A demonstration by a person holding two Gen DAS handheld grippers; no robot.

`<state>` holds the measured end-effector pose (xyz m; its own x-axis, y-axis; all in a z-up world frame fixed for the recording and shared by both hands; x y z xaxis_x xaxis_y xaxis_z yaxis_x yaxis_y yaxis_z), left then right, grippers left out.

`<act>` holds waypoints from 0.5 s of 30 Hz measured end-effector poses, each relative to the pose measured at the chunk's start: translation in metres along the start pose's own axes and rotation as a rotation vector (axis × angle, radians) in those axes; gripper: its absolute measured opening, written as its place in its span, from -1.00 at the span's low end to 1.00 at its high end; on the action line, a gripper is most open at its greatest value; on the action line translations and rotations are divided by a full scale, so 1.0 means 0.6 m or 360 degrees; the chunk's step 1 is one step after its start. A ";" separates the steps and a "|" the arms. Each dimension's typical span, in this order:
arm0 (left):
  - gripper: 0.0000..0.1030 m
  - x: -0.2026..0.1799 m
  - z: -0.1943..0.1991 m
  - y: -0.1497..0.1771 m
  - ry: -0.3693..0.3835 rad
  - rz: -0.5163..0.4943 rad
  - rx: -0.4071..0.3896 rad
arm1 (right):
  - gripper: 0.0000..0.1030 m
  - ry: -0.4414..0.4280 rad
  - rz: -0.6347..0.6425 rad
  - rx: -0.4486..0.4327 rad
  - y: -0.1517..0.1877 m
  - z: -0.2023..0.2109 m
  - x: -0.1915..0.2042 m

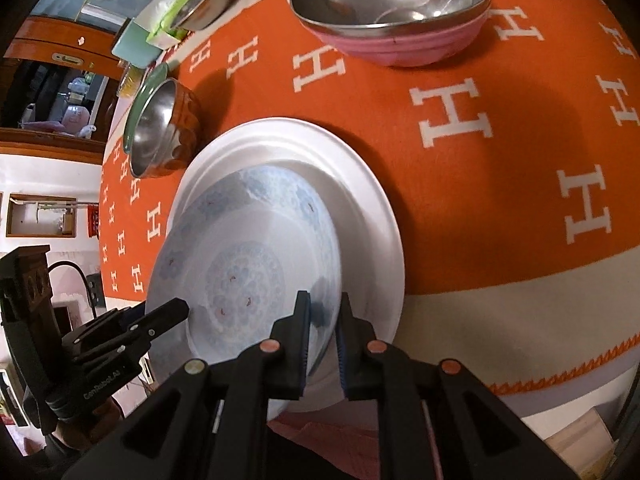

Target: Organize plates and bowls

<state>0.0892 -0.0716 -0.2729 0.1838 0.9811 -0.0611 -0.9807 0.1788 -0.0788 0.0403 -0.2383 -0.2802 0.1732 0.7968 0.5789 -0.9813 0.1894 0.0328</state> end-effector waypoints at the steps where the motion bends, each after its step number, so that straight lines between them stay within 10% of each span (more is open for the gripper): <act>1: -0.49 -0.001 -0.002 -0.002 -0.0008 0.0005 0.0002 | -0.77 -0.0002 0.0004 0.0010 -0.001 -0.002 -0.001; 15: -0.49 -0.005 -0.043 -0.005 -0.0101 0.0114 0.0092 | -0.70 0.0070 0.0143 0.0207 -0.012 -0.037 0.000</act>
<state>0.0932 -0.0768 -0.2983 0.1102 0.9939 -0.0010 -0.9937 0.1102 -0.0191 0.0489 -0.2269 -0.2989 0.0847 0.8321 0.5481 -0.9951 0.0424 0.0895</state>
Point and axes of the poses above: each gripper's, at about its wrist camera, not at the fingertips, and z roughly against the way its jaws point, x to its left, y to its underside, the point moved 8 cm from there along -z, roughly the way its jaws point, and after that the axes turned 8 degrees about -y, right-handed, at the moved point
